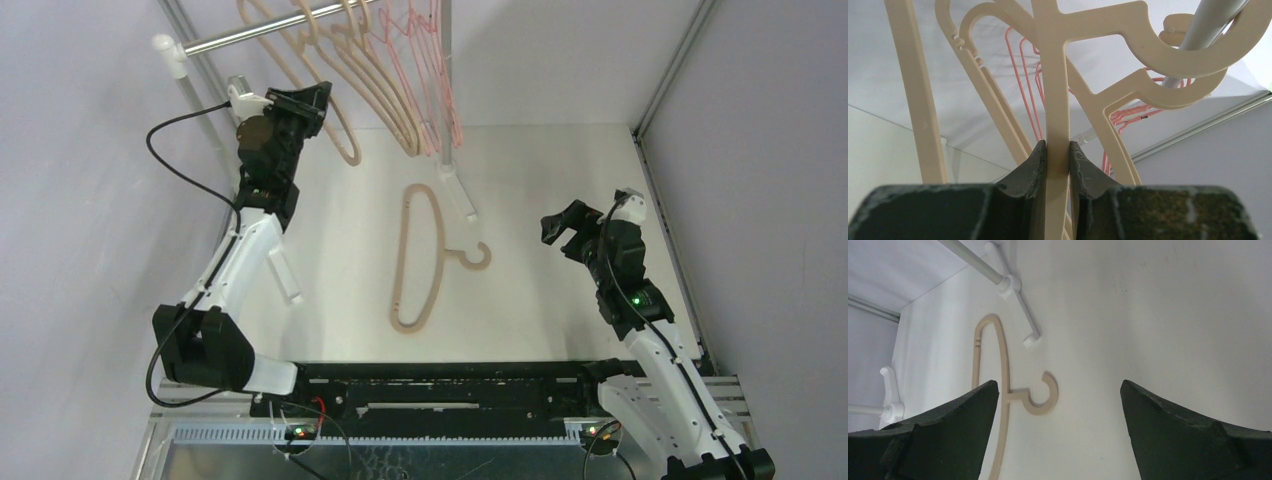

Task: Organize the hangers

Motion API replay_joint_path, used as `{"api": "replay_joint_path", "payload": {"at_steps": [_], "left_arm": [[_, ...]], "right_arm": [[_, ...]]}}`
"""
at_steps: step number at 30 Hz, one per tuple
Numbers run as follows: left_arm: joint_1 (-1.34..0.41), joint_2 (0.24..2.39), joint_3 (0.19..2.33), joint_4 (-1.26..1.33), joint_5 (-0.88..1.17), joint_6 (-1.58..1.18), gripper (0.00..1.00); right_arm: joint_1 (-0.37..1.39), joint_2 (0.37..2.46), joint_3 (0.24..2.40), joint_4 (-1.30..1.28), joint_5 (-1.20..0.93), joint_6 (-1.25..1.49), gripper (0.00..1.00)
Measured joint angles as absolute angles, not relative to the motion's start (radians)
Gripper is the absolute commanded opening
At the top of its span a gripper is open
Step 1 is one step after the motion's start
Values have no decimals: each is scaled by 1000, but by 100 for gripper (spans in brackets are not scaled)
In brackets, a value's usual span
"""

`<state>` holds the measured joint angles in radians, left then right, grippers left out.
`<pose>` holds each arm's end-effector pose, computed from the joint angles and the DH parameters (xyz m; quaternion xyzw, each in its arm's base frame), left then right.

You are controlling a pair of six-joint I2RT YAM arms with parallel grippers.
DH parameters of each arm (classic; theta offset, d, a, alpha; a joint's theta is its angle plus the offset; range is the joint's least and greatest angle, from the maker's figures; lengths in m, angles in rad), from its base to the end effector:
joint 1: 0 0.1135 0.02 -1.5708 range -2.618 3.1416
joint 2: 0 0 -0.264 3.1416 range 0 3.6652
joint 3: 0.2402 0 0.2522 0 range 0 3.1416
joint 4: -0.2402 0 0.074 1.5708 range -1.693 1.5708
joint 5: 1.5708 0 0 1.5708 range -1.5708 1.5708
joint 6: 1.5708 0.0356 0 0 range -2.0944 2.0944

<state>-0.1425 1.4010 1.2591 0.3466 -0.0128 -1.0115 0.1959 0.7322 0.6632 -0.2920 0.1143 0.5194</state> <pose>0.3304 -0.0469 0.4207 -0.2702 0.5704 -0.4197 0.6523 0.1719 0.0300 0.2943 0.1643 0.8053 0.1547 0.5483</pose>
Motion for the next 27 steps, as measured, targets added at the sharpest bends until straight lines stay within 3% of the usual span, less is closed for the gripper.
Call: {"api": "replay_joint_path", "payload": {"at_steps": [7,8,11,14,20,27], "left_arm": [[-139,1404,1266,339,3,-981,0],[-138,1403,1271,327,5,-965,5],[-135,1390,1273,310,20,-919,36],[-131,1372,1272,299,40,-871,59],[-122,1344,1273,298,109,-818,83],[-120,1261,1193,304,165,-794,82]], "right_arm": [[196,731,663,-291,111,519,100],[196,731,663,-291,111,519,100],[196,732,663,-290,109,519,100],[196,735,663,-288,102,520,100],[196,736,663,-289,91,519,100],[196,722,662,-289,91,519,100]]}}
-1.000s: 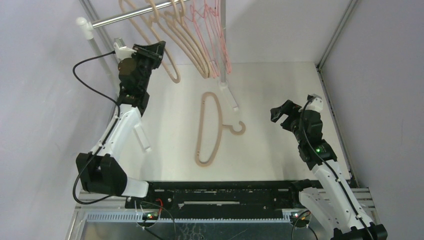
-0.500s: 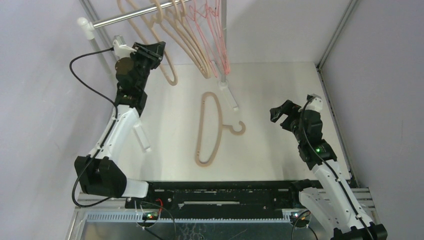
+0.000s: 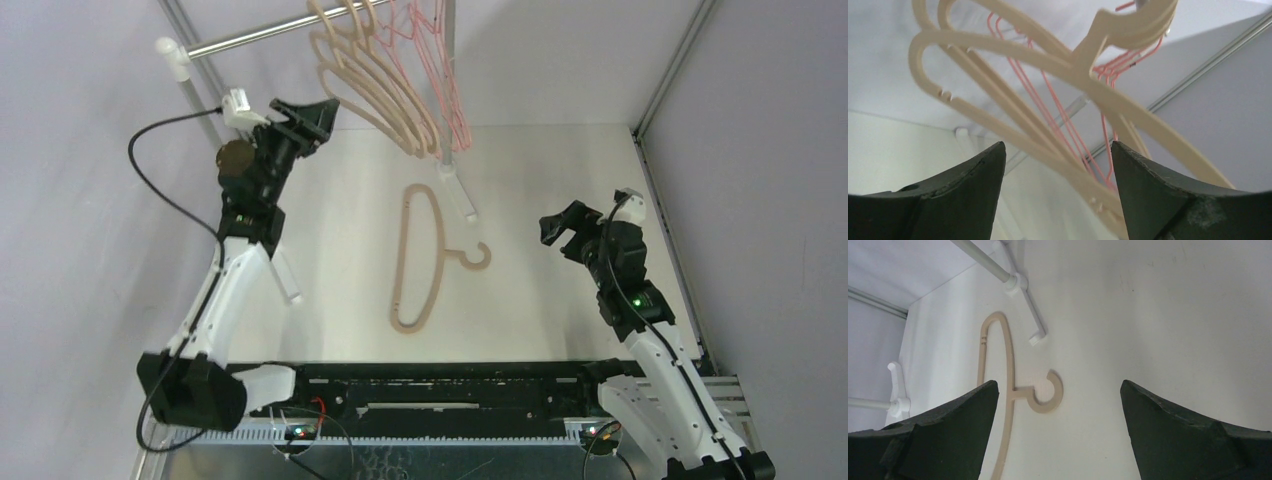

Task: Organize the hangers

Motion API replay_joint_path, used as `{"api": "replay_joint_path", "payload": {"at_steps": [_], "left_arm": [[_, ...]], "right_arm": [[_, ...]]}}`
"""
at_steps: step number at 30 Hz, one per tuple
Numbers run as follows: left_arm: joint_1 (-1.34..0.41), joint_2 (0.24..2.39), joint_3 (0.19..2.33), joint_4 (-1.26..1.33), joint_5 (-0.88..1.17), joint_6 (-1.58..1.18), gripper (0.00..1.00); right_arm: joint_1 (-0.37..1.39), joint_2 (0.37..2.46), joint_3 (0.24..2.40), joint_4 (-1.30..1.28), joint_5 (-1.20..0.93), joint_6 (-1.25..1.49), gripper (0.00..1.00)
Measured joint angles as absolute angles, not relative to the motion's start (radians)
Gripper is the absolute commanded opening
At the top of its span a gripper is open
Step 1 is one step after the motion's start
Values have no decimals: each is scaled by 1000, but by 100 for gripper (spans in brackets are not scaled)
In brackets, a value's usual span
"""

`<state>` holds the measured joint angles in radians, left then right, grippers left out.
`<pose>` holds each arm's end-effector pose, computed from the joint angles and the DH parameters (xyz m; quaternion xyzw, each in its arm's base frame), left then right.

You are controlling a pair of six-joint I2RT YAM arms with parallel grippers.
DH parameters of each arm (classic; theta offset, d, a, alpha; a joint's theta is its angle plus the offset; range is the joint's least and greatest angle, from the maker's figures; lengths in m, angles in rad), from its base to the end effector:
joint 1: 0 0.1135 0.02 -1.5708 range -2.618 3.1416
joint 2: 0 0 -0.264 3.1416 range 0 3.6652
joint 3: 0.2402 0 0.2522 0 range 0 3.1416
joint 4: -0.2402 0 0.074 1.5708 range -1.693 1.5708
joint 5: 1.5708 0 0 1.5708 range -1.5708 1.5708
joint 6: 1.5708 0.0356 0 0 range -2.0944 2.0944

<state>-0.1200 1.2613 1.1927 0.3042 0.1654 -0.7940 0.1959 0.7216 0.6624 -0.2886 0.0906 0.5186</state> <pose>0.2914 -0.0410 0.4335 -0.1428 0.6037 -0.3912 0.6797 0.1701 0.0305 0.2960 0.1571 0.8031 0.1658 0.5503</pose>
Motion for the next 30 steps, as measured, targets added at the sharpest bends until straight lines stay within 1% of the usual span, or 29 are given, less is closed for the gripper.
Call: {"api": "replay_joint_path", "payload": {"at_steps": [4,8,11,13,17,21,26,30], "left_arm": [[-120,1067,1008,275,153,-765,83],[-120,876,840,225,118,-722,79],[-154,811,766,141,85,-671,79],[-228,830,762,57,39,-619,78],[-397,945,748,-70,-30,-543,78],[-527,1041,698,-170,-88,-504,77],[-670,1147,683,-223,-166,-487,76],[-778,1281,700,-221,-213,-489,74]], "right_arm": [[196,722,656,-288,86,519,100],[196,724,649,-288,80,518,100],[196,731,649,-285,79,518,100],[196,737,649,-281,79,518,100],[196,738,649,-281,76,519,100],[196,731,649,-281,77,519,100],[196,715,649,-281,78,519,100],[196,717,649,-281,78,519,100]]}}
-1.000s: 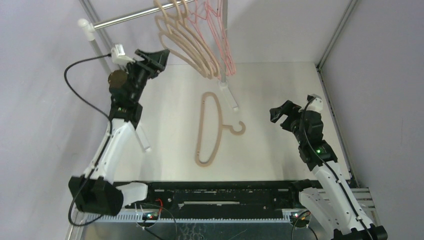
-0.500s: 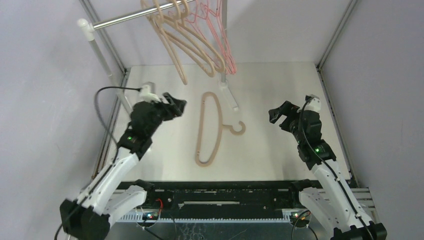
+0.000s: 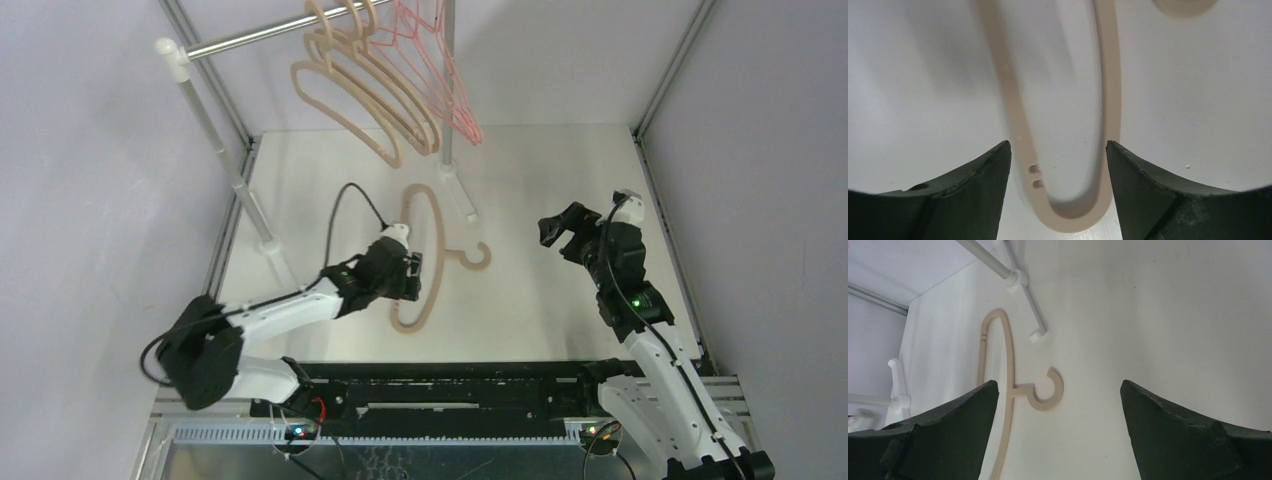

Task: Organize the hangers

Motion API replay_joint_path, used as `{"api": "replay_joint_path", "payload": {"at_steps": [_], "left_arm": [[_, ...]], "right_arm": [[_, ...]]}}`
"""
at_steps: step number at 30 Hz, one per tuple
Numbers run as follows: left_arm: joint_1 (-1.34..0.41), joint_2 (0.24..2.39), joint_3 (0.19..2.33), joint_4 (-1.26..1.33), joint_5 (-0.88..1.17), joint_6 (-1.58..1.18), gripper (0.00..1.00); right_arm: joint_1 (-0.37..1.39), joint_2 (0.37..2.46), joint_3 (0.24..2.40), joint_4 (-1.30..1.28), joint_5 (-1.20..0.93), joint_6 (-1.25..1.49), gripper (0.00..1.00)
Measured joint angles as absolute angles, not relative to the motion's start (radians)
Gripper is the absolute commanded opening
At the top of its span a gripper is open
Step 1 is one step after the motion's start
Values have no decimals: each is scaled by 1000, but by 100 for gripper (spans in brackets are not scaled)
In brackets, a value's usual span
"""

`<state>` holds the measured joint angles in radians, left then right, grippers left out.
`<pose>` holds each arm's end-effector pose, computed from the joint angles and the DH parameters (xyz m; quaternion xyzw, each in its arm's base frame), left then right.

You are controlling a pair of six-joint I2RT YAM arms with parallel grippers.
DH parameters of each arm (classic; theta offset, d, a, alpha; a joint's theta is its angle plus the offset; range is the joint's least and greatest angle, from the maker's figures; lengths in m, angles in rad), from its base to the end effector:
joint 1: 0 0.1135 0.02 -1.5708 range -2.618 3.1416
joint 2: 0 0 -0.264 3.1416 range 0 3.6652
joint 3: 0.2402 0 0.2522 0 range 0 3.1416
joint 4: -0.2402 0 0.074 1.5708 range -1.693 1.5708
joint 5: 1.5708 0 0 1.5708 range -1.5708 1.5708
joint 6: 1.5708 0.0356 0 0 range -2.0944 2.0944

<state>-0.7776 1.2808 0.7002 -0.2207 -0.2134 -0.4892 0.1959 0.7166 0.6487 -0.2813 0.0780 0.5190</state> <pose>0.1891 -0.1756 0.2041 0.0929 0.9178 -0.1413 0.3592 0.1695 0.0308 0.2927 0.1537 0.8043 0.1706 0.5480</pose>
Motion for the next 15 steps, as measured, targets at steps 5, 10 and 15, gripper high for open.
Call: {"api": "replay_joint_path", "payload": {"at_steps": [5,10,15], "left_arm": [[-881,1483,757,-200,-253,-493,72],[-904,1604,803,-157,-261,-496,71],[-904,1662,853,-130,-285,-488,71]], "right_arm": [[196,728,649,-281,78,519,100],[196,730,649,-281,78,519,100],[196,733,649,-282,80,519,100]]}}
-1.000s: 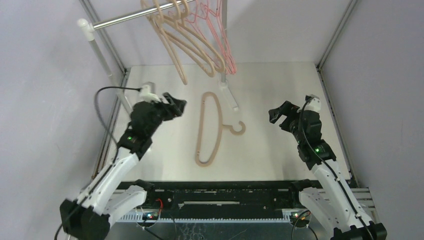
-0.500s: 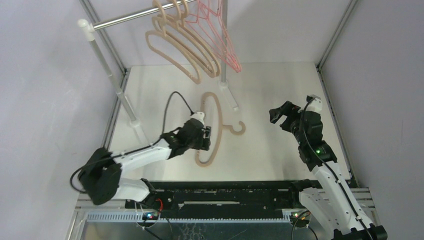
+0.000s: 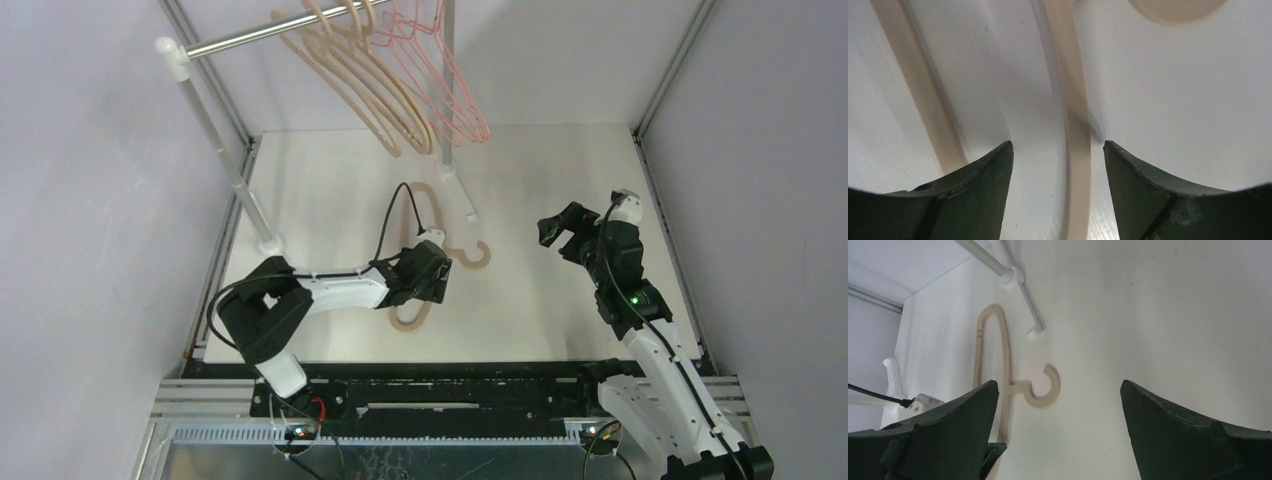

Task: Organize the hangers

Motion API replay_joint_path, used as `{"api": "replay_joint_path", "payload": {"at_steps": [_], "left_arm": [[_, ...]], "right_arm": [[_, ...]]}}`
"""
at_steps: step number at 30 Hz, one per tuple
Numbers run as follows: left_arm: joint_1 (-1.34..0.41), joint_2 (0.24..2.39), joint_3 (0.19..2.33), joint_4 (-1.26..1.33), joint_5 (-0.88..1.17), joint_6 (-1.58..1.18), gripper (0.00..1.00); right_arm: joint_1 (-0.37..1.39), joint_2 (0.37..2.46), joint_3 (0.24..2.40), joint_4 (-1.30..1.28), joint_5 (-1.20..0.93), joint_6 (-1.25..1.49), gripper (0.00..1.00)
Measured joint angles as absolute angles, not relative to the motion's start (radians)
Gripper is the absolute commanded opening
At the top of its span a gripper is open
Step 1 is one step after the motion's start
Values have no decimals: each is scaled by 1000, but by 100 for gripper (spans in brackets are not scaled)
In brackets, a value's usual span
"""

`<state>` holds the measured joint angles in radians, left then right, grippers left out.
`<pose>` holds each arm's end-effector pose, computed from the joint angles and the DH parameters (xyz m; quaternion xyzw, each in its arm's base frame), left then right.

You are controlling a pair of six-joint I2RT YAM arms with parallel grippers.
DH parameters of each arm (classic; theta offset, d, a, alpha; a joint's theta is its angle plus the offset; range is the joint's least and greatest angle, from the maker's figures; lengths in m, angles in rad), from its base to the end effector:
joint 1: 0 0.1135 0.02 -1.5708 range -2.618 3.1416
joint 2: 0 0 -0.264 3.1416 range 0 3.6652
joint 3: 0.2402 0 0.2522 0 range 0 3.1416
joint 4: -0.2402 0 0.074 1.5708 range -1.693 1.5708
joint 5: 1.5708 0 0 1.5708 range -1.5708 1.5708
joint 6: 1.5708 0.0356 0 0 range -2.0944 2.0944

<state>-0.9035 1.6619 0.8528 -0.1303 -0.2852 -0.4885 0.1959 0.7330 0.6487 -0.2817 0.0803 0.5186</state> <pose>0.2061 -0.2454 0.1532 0.1507 0.9298 -0.0934 0.3225 0.1724 0.0313 0.2901 0.1547 0.8090 0.1670 0.5420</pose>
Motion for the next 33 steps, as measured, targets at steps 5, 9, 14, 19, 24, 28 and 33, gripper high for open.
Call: {"api": "replay_joint_path", "payload": {"at_steps": [5,9,14,19,24,28,33], "left_arm": [[-904,1711,880,-82,-321,-477,50],[-908,1739,889,-38,-348,-462,23],[-919,1758,885,16,-366,-453,0],[-921,1736,837,75,-363,-453,0],[-927,1595,741,-25,-353,-453,0],[-927,1406,719,-161,-366,-455,0],[-905,1153,720,-211,-406,-473,0]], "right_arm": [[196,749,648,-282,81,519,100],[196,750,646,-282,81,519,100],[196,749,638,-281,85,519,100],[196,749,622,-281,85,519,100],[196,750,620,-279,84,519,100],[196,760,620,-265,81,521,100],[196,776,620,-242,65,523,100]]}}
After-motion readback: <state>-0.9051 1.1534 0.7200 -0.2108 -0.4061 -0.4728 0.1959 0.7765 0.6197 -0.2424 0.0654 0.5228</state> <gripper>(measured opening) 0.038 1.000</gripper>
